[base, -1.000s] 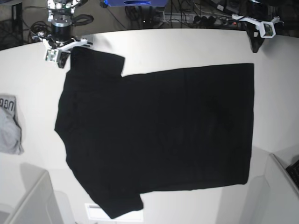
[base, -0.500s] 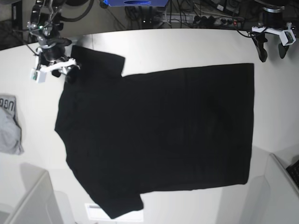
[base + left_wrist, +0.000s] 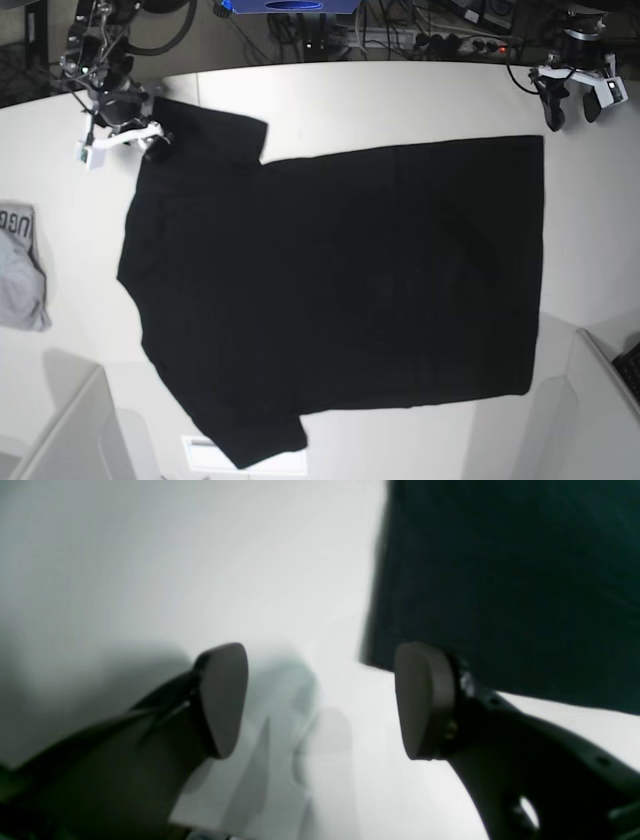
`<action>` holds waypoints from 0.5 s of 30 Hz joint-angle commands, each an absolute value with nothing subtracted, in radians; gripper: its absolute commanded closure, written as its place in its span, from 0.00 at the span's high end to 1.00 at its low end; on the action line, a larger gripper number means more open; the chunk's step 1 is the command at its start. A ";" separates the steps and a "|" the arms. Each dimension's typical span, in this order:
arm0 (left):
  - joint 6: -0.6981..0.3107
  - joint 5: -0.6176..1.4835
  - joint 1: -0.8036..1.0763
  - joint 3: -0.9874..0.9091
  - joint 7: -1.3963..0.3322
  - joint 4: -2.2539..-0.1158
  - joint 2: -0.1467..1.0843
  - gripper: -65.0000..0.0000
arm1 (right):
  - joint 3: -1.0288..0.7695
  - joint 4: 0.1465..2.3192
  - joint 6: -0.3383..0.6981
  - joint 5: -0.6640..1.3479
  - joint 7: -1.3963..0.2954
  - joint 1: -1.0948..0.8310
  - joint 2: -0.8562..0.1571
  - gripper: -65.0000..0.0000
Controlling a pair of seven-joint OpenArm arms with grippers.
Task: Fold the T-shirt properly
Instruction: 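Lower both grippers onto the shoulder corners of the black T-shirt and grasp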
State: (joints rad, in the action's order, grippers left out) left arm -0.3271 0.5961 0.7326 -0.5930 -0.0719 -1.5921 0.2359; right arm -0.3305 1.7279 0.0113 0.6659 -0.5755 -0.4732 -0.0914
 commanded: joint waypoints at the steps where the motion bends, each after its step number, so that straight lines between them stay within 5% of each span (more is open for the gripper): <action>1: -0.344 0.605 0.731 -0.619 -0.068 -1.606 0.243 0.67 | -0.303 1.738 0.047 0.674 -0.590 -0.495 -0.096 0.53; 5: -0.401 0.605 0.687 -0.674 -0.171 -1.616 0.202 0.67 | -0.271 1.715 0.096 0.674 -0.590 -0.509 -0.096 0.33; 15: -0.407 0.604 0.607 -0.688 -0.315 -1.613 0.170 0.67 | -0.272 1.633 0.099 0.674 -0.587 -0.503 -0.097 0.00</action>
State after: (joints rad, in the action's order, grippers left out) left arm -0.3973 0.5922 0.6075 -0.6838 -0.3321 -1.6005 0.1642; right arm -0.2729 1.6463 0.1238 0.7116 -0.5232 -0.4896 -0.0956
